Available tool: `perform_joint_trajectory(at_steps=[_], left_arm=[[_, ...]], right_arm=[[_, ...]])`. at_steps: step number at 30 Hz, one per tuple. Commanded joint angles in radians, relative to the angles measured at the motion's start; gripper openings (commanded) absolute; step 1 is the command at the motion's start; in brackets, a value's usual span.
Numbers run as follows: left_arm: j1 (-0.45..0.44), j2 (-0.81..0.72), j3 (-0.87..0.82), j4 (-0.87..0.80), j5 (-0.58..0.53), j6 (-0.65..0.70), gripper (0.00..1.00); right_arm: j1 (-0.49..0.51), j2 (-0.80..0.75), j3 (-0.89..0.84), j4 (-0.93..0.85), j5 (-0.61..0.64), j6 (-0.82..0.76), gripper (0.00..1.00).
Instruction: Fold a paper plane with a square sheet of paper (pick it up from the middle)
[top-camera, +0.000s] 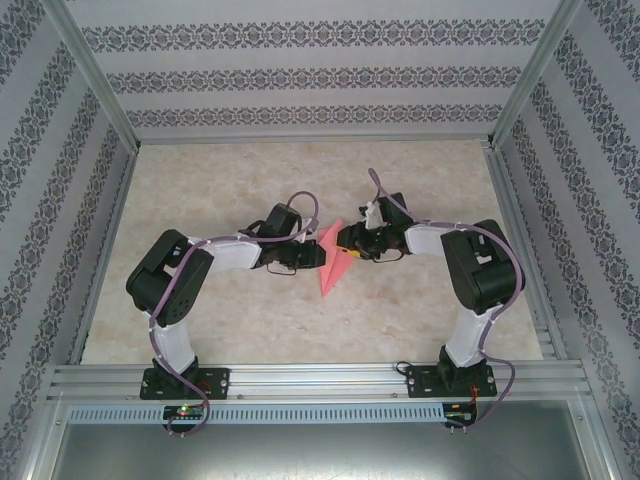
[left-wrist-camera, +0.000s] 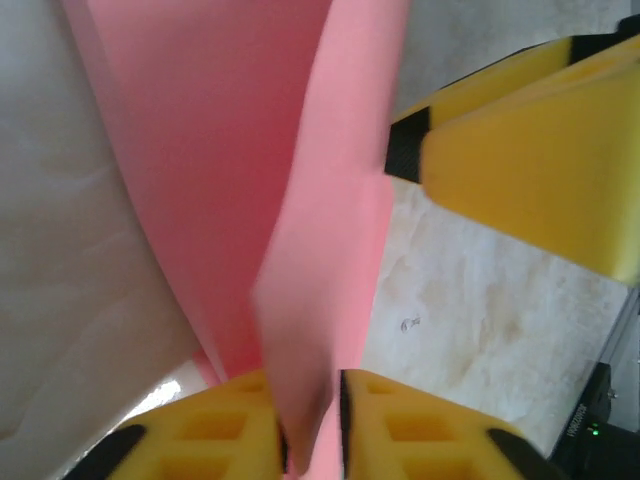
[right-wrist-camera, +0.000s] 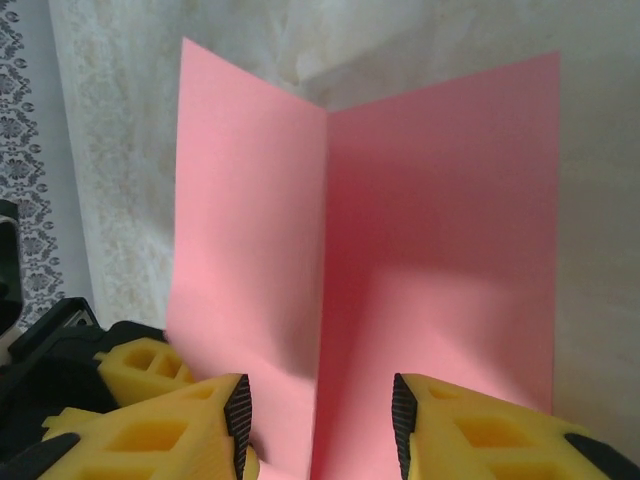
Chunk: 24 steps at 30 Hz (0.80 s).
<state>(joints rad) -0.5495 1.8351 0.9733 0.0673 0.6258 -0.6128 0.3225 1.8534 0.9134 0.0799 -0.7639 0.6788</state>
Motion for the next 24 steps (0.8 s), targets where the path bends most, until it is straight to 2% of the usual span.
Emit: perform_joint_trajectory(at_steps=[1,7,13,20,24], left_arm=[[0.017,-0.003,0.01,0.045,0.042,-0.001,0.13],[0.038,-0.011,-0.016,0.056,0.053,-0.001,0.11],[0.055,-0.029,-0.044,0.085,0.066,-0.008,0.14],[0.077,-0.065,-0.07,0.098,0.083,-0.018,0.26],[0.099,-0.1,-0.076,0.077,0.086,-0.019,0.39]], right_arm=[[0.021,0.036,0.027,0.068,-0.054,0.026,0.43],[0.038,0.059,0.022,0.138,-0.08,0.068,0.4],[0.045,0.08,0.02,0.202,-0.104,0.111,0.34],[0.049,0.076,0.016,0.237,-0.112,0.133,0.15],[0.047,0.046,0.012,0.248,-0.118,0.143,0.09]])
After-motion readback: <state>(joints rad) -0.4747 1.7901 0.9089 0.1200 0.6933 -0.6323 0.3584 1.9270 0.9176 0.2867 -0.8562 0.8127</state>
